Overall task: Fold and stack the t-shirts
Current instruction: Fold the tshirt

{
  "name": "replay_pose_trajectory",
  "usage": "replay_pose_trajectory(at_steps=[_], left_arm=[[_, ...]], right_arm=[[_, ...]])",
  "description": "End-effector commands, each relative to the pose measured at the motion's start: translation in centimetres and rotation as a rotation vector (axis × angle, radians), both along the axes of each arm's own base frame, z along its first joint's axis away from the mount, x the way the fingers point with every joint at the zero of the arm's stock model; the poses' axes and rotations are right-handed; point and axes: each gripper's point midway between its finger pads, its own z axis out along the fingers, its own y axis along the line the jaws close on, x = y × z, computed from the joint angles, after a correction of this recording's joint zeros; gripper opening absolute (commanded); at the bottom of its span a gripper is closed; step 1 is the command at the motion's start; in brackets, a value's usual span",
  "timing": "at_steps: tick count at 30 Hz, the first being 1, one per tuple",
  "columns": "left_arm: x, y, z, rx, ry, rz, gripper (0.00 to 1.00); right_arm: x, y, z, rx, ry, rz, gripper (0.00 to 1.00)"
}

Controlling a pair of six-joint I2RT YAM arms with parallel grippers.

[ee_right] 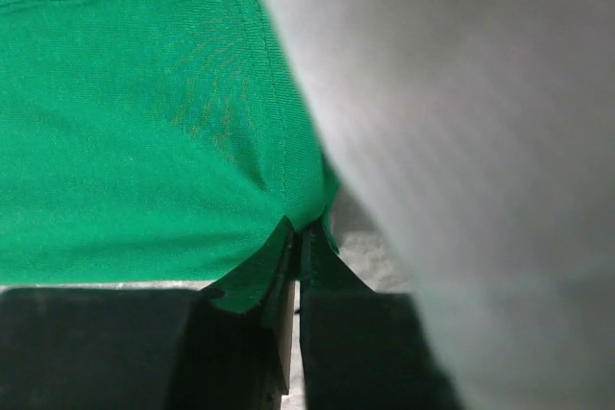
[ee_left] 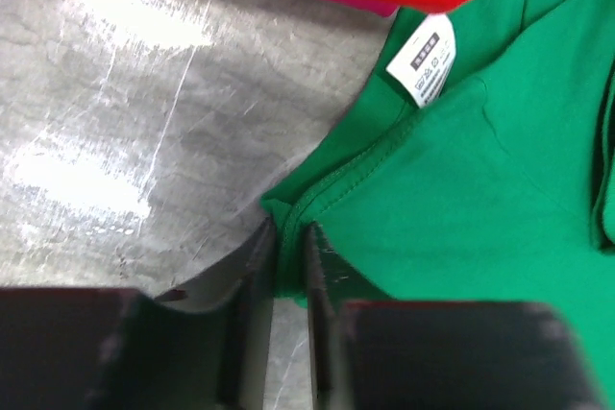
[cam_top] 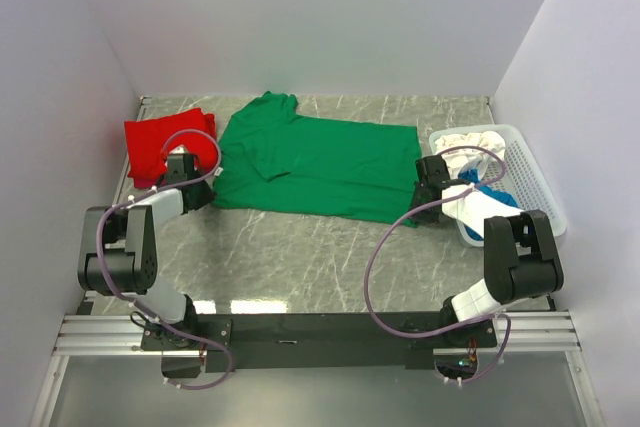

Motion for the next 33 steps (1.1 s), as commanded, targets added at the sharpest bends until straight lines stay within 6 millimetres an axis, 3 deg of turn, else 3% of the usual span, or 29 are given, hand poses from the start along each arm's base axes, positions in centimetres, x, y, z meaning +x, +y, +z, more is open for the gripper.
replay_pose_trajectory(at_steps=[1,2,6,15,17,19,20,22,23,24,26,31,33], left_arm=[[0.9,0.3,0.6,0.002,-0.010,-0.015,0.18],[0.9,0.5,0.6,0.012,-0.008,-0.013,0.10],[0.6,1.6,0.8,0.041,-0.004,0.019,0.01],[0.3,1.9,2.4,0.043,-0.037,0.044,0.02],[0.1,1.8,2.4,0.037,-0.038,0.044,0.12],[-0.2,2.0,2.6,0.043,-0.044,0.054,0.16],[-0.3,2.2,2.7,0.049,-0.044,0.063,0.26],[-0.6,2.6,3.6,0.065,-0.063,0.089,0.44],[-0.5,2.8,4.2,0.067,-0.076,0.101,0.63],[-0.6,2.8,4.6,0.070,-0.086,0.107,0.69],[-0.4,2.7,6.8,0.076,-0.144,0.121,0.79],[0.3,-0.8,11.5,0.083,-0.260,0.059,0.90],[0.7,-2.4,12.5,0.042,-0.293,0.013,0.92]], right_arm=[[-1.8,-0.9,-0.3,-0.029,0.059,-0.016,0.00],[-1.8,-1.0,-0.1,-0.034,0.055,-0.018,0.00],[-1.9,-1.5,0.7,-0.064,0.042,-0.033,0.00],[-2.1,-2.8,1.4,-0.126,0.038,-0.081,0.00],[-2.2,-2.9,1.3,-0.129,0.037,-0.084,0.00],[-2.3,-2.9,1.4,-0.135,0.035,-0.088,0.00],[-2.4,-2.8,1.4,-0.134,0.035,-0.085,0.00],[-2.4,-2.5,1.7,-0.129,0.029,-0.074,0.09],[-2.4,-2.4,1.9,-0.129,0.024,-0.067,0.22],[-2.4,-2.3,2.1,-0.128,0.021,-0.064,0.29],[-2.2,-1.9,2.8,-0.135,0.002,-0.043,0.43],[-1.4,-1.1,5.7,-0.158,-0.063,-0.019,0.53],[-1.2,-0.4,6.6,-0.160,-0.090,0.000,0.56]])
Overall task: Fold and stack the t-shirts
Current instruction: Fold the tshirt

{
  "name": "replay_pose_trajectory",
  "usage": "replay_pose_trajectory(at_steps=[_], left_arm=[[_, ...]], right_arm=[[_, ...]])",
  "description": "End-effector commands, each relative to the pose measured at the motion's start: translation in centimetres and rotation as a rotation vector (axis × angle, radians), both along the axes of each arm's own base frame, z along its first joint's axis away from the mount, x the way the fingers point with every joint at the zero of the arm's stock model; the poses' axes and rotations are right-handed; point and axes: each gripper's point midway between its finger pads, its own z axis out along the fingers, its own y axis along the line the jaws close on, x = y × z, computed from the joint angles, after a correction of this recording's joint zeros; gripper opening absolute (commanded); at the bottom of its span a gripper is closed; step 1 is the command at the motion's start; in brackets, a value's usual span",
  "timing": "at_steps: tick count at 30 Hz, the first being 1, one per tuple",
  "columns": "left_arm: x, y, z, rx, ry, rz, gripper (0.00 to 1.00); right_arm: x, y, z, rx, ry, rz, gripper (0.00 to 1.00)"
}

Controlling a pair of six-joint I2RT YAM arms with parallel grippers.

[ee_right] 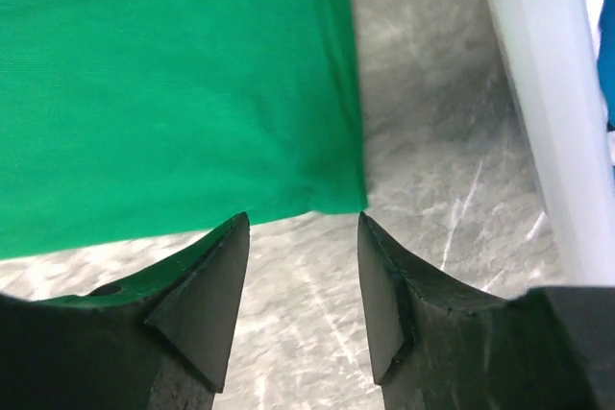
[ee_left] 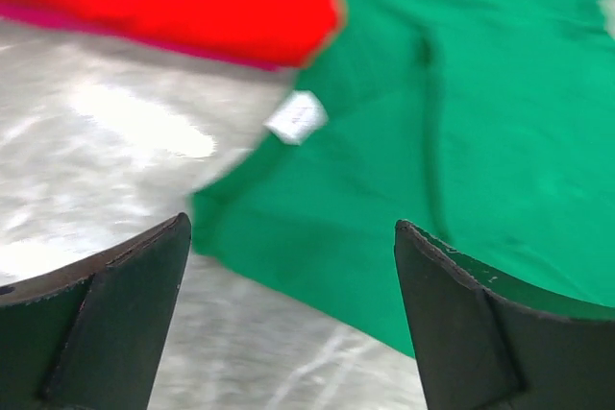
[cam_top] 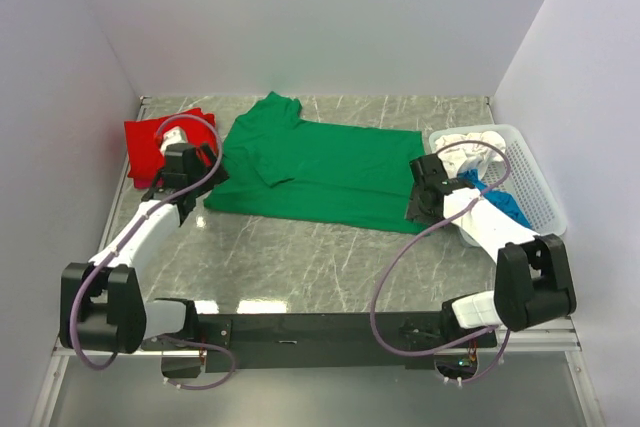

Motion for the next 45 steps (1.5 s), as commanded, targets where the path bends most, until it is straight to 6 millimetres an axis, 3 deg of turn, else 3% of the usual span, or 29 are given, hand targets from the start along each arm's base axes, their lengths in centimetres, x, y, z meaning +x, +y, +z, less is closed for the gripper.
replay_pose_trajectory(at_steps=[1,5,6,8,9,12,21,45], left_arm=[[1.3,-2.1,3.3,-0.042,-0.095,-0.046,0.92],[3.2,-6.1,3.1,-0.126,-0.114,-0.165,0.93],[3.7,-8.2,2.2,-0.151,-0.087,-0.227,0.93],[4.9,-10.0,2.2,-0.172,-0.104,-0.269,0.94],[5.3,-11.4,1.1,-0.194,-0.074,-0.309,0.94],[6.7,-13.1,0.0,-0.239,-0.068,-0.357,0.93],[9.3,-14.7,-2.1,-0.247,-0.043,-0.399,0.94],[10.3,-17.2,-5.5,-0.220,0.041,-0.433,0.94]], right_arm=[[1.7,0.7,3.8,-0.026,-0.110,0.018,0.56],[2.3,2.8,5.1,0.000,-0.153,0.064,0.57],[2.5,3.5,5.3,0.008,-0.162,0.078,0.57],[2.6,4.3,5.4,0.021,-0.165,0.094,0.58],[2.6,4.7,5.4,0.028,-0.167,0.103,0.58],[2.4,6.4,5.4,0.062,-0.169,0.140,0.58],[1.8,9.2,5.5,0.093,-0.164,0.212,0.58],[1.3,9.9,4.8,0.092,-0.134,0.239,0.58]])
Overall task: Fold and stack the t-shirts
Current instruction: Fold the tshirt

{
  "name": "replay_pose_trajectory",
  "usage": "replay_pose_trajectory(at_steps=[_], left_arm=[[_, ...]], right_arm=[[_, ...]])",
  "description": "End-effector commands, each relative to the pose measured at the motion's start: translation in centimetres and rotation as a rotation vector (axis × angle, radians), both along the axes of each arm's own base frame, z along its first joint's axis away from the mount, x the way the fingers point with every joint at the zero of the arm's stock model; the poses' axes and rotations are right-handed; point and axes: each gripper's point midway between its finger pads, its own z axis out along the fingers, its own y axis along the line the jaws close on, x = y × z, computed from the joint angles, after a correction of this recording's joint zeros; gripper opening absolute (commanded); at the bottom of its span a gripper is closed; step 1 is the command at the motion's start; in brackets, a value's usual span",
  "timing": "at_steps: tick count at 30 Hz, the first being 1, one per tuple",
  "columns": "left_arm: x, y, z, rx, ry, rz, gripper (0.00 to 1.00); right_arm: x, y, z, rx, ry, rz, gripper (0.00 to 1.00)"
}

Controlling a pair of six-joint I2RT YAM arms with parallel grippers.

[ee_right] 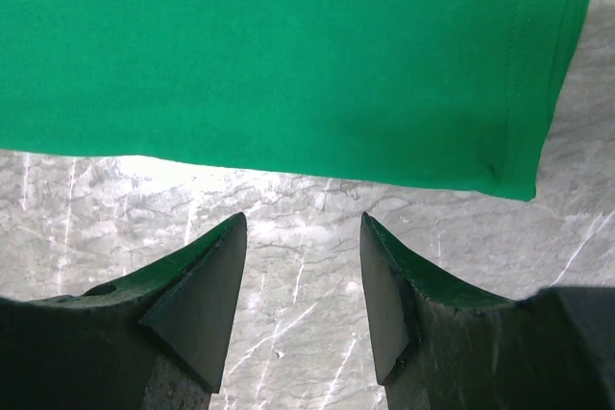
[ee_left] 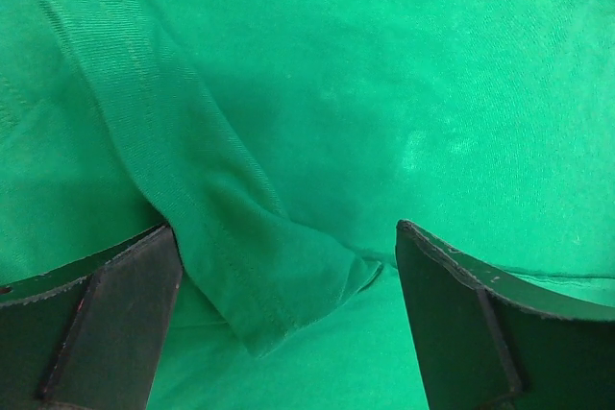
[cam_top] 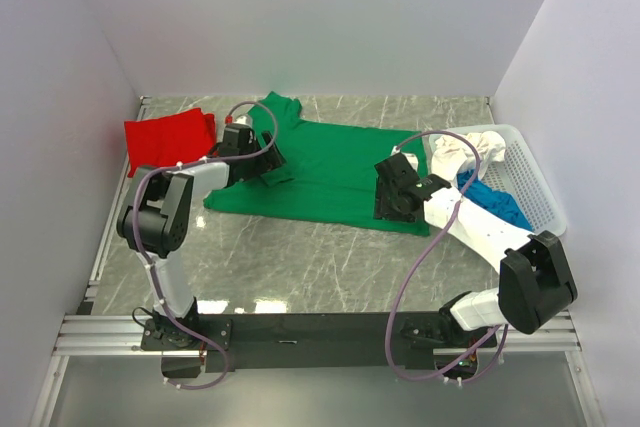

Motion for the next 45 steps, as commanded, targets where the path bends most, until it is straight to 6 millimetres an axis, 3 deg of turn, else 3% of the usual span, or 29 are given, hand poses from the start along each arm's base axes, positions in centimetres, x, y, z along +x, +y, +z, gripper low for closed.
replay_pose_trajectory(at_steps=[1,9,26,40,44,45], left_arm=[[1.0,-1.4,1.3,-0.011,-0.042,-0.028,0.94],[1.8,-3.6,2.6,-0.064,-0.072,-0.050,0.94],[5.8,-6.2,4.3,-0.181,-0.114,-0.036,0.94],[6.6,-10.8,10.2,-0.308,-0.223,-0.115,0.95],[5.7,-9.1,10.9,-0.233,-0.252,-0.070,0.95],[5.0,-8.3,10.0,-0.205,-0.241,-0.051,0.95]], right_arm=[[0.9,0.6,1.3,0.021,-0.042,-0.009,0.58],[0.8,0.7,0.9,0.019,-0.034,-0.005,0.58],[0.2,0.5,-0.8,-0.003,0.005,0.000,0.58],[-0.2,0.1,-0.8,-0.006,0.001,-0.016,0.58],[-0.3,0.0,-0.6,-0.005,-0.005,-0.015,0.58],[-0.2,0.0,-0.5,-0.005,-0.011,-0.016,0.58]])
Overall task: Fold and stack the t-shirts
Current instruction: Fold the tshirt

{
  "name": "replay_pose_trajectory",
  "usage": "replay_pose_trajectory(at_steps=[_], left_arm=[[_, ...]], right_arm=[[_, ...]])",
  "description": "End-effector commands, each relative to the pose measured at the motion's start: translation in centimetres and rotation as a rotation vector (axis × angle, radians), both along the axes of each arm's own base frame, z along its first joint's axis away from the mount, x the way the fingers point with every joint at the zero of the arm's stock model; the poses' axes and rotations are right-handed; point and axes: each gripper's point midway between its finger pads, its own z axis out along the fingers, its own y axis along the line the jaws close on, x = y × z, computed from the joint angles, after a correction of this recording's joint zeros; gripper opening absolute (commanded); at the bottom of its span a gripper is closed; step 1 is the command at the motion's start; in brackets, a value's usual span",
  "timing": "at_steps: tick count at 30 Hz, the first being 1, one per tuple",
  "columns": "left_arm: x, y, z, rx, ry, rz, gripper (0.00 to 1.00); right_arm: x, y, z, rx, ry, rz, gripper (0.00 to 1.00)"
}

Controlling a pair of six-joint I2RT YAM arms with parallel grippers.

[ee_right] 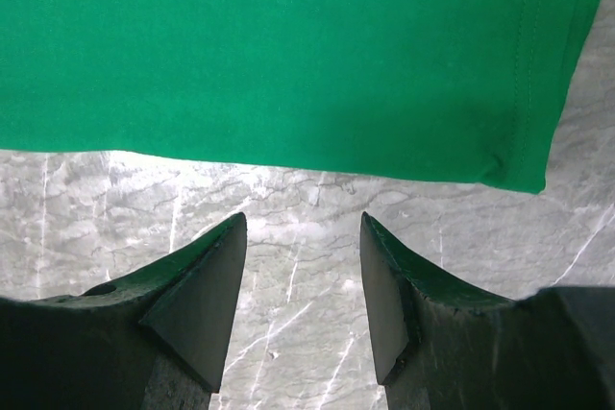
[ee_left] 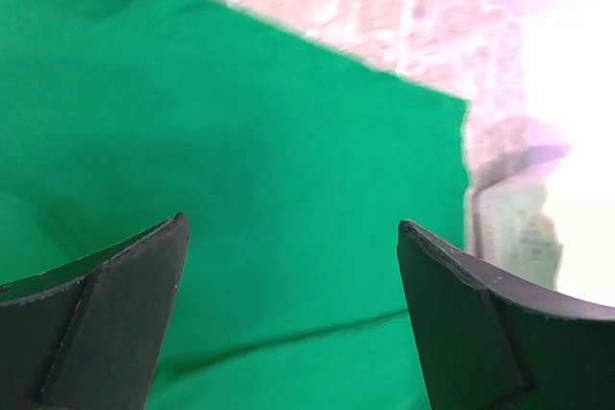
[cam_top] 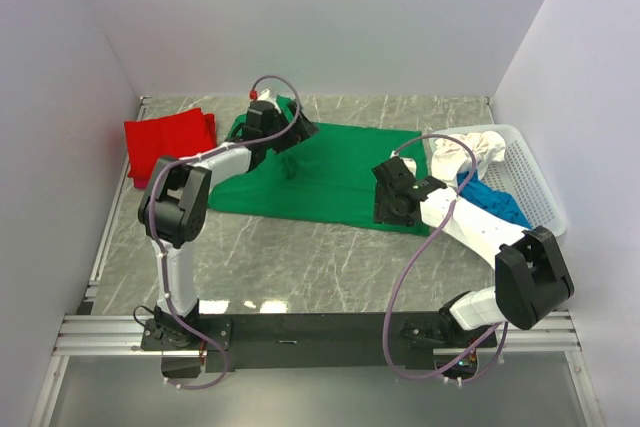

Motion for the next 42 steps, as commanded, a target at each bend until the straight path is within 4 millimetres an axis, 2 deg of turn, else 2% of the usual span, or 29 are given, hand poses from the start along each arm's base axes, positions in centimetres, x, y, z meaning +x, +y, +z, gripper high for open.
replay_pose_trajectory(at_steps=[1,2,3,4,6,7,10,12,13,15,16,20,42], left_arm=[[-0.9,2.1,4.2,0.041,-0.104,0.072,0.95],[-1.2,2.8,4.3,0.067,-0.113,0.090,0.96],[-2.1,3.6,3.4,0.094,-0.098,0.106,0.96],[-2.6,4.3,5.3,0.094,-0.140,0.133,0.96],[-3.7,5.3,4.7,0.119,-0.139,0.156,0.97],[-4.1,5.8,5.6,0.123,-0.161,0.174,0.97],[-5.1,6.3,4.1,0.151,-0.120,0.172,0.98],[-5.1,5.8,3.3,0.154,-0.095,0.140,0.98],[-5.1,5.6,2.1,0.160,-0.068,0.127,0.98],[-5.3,4.8,1.3,0.140,-0.043,0.097,0.98],[-5.3,4.5,0.2,0.144,-0.021,0.087,0.98],[-5.0,3.9,-1.2,0.146,0.011,0.072,0.98],[-3.6,-0.4,-3.5,0.072,0.051,-0.027,0.98]], right_arm=[[0.4,0.1,1.0,0.011,-0.050,-0.009,0.58],[0.4,0.1,1.0,0.011,-0.050,-0.009,0.58],[0.4,0.1,1.0,0.013,-0.051,-0.008,0.58],[0.5,0.2,0.9,0.015,-0.051,-0.009,0.58],[0.3,0.3,0.8,0.020,-0.048,-0.003,0.58],[0.4,0.4,0.7,0.022,-0.047,-0.002,0.58],[0.3,0.5,0.5,0.026,-0.043,-0.002,0.58],[0.2,0.5,0.5,0.028,-0.043,0.001,0.58],[0.2,0.6,0.5,0.030,-0.045,0.004,0.58],[0.1,0.6,0.6,0.029,-0.044,0.003,0.58],[0.1,0.5,0.6,0.027,-0.045,0.002,0.58],[0.0,0.3,0.9,0.024,-0.053,-0.003,0.58],[-0.1,0.3,0.4,0.019,-0.039,-0.003,0.58]])
